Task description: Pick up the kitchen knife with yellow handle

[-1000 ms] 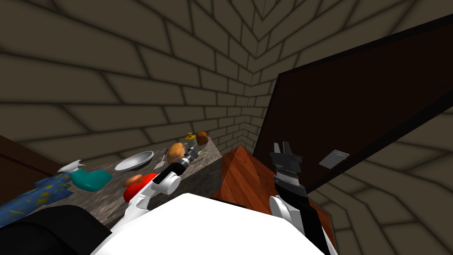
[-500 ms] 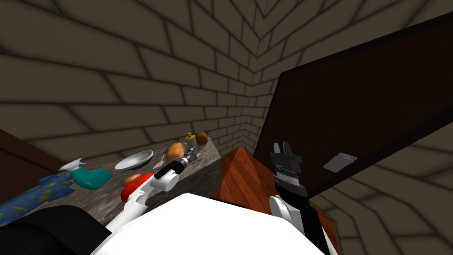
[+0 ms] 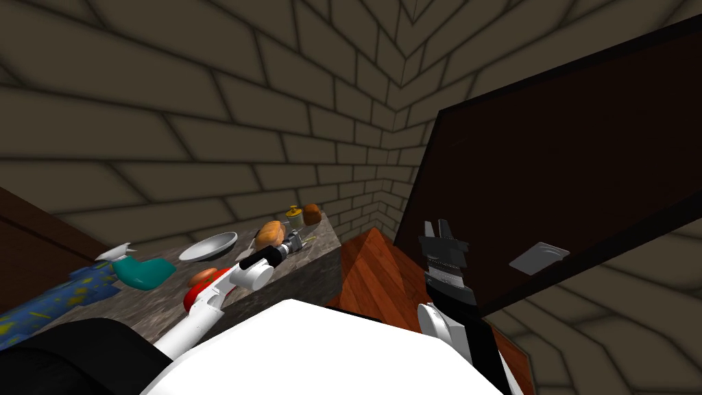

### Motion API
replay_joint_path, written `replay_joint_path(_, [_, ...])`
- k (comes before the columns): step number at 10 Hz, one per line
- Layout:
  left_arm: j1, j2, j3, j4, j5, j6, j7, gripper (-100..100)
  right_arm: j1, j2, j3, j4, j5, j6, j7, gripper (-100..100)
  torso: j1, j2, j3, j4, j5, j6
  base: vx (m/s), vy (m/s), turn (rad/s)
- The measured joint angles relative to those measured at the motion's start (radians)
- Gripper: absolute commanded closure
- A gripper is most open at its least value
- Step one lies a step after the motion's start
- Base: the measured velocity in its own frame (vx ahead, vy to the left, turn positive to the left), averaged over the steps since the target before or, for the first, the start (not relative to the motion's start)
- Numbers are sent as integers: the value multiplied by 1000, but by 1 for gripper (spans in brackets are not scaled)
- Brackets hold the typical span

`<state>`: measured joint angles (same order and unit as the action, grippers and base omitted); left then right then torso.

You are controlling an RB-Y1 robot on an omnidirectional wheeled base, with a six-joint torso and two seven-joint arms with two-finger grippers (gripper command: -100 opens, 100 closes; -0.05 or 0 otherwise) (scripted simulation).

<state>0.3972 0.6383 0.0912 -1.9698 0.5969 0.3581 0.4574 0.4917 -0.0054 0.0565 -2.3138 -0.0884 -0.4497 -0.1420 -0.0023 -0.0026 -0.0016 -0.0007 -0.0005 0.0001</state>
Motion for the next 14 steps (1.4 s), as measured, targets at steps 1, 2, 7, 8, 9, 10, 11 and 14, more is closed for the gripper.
replay_joint_path(1, [-3,6,2,4,4,27,7,-100,0,0,0,0,0,0,0,0,0,0,0,0,0,0,30,-37,34])
replay_joint_path(2, [0,21,3,11,14,51,14,-100,0,0,0,0,0,0,0,0,0,0,0,0,0,0,37,-53,70])
replay_joint_path(7, [-20,129,16,72,93,176,65,-100,0,0,0,0,0,0,0,0,0,0,0,0,0,0,29,-43,43])
replay_joint_path(8, [-21,140,17,78,102,193,71,-100,0,0,0,0,0,0,0,0,0,1,0,0,0,0,20,-30,22])
replay_joint_path(9, [-25,155,18,86,112,213,78,-100,0,0,0,0,0,0,0,0,1,1,0,0,0,0,28,-40,54])
replay_joint_path(10, [-29,170,20,96,121,238,87,-100,0,0,0,0,0,0,0,0,0,1,0,0,0,0,33,-49,49])
replay_joint_path(11, [-25,187,24,99,133,263,98,-100,0,0,0,0,0,0,0,0,0,0,0,0,0,0,29,-44,39])
replay_joint_path(14, [-39,239,31,123,170,328,122,-100,0,0,0,0,0,0,0,0,1,1,0,0,0,0,24,-36,33])
